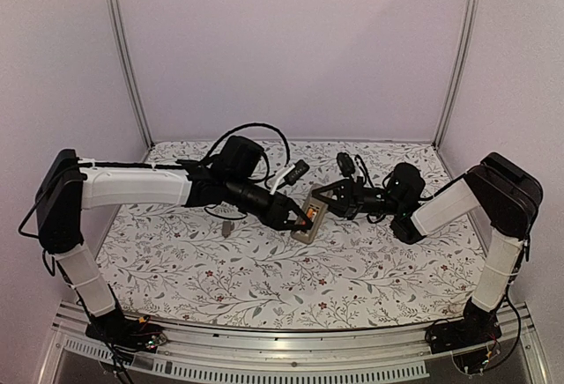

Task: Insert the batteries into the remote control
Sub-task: Load the battery into the battery compartment.

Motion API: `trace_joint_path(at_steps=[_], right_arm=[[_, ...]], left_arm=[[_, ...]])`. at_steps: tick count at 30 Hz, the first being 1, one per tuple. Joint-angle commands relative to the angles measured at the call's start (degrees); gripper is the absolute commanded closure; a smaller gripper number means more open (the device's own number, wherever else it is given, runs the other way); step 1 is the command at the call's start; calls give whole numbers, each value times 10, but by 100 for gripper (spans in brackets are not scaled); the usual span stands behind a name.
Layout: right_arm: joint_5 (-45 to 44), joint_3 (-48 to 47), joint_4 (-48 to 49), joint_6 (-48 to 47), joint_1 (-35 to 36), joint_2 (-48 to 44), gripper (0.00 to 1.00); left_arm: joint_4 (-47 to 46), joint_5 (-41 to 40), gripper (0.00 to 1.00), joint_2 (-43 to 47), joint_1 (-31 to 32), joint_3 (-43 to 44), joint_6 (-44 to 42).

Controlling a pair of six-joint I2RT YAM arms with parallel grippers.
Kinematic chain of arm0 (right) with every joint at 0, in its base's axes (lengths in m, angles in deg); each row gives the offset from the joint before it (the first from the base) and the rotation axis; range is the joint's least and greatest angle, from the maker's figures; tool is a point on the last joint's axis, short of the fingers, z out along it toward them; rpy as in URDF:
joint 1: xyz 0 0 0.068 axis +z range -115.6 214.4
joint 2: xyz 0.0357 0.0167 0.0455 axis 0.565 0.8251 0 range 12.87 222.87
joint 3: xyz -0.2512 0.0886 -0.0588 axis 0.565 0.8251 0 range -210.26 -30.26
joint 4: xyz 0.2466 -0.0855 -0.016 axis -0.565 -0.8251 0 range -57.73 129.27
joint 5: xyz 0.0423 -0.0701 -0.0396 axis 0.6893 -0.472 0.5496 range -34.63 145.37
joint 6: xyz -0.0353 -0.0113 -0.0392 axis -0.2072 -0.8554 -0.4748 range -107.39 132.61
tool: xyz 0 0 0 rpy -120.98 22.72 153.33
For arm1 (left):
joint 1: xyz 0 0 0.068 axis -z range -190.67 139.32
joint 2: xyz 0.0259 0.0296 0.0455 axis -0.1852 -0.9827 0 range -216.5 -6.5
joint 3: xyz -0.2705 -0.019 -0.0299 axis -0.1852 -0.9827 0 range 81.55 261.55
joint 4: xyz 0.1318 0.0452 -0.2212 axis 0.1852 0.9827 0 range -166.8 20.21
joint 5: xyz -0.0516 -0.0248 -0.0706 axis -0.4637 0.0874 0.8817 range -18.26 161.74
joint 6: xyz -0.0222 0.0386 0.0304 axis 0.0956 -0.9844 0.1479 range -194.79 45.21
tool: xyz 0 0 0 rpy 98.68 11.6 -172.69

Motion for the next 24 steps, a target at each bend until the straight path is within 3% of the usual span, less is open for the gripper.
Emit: trace_joint_path(at_steps=[1, 10, 14, 20, 24], right_arm=[[20, -13, 62, 2, 30, -45, 100], [24, -9, 62, -9, 32, -72, 100], [25, -10, 62, -11, 31, -75, 100], [13, -11, 61, 2, 28, -52, 100], [7, -14, 44, -3, 28, -49, 100]], left_arm=[[-16, -19, 62, -37, -5, 5, 18], [-12, -18, 72, -56, -19, 13, 59], [-20, -9, 69, -53, -22, 10, 60], [-20, -23, 39, 1, -19, 9, 42], [-22, -37, 34, 36, -20, 1, 43]])
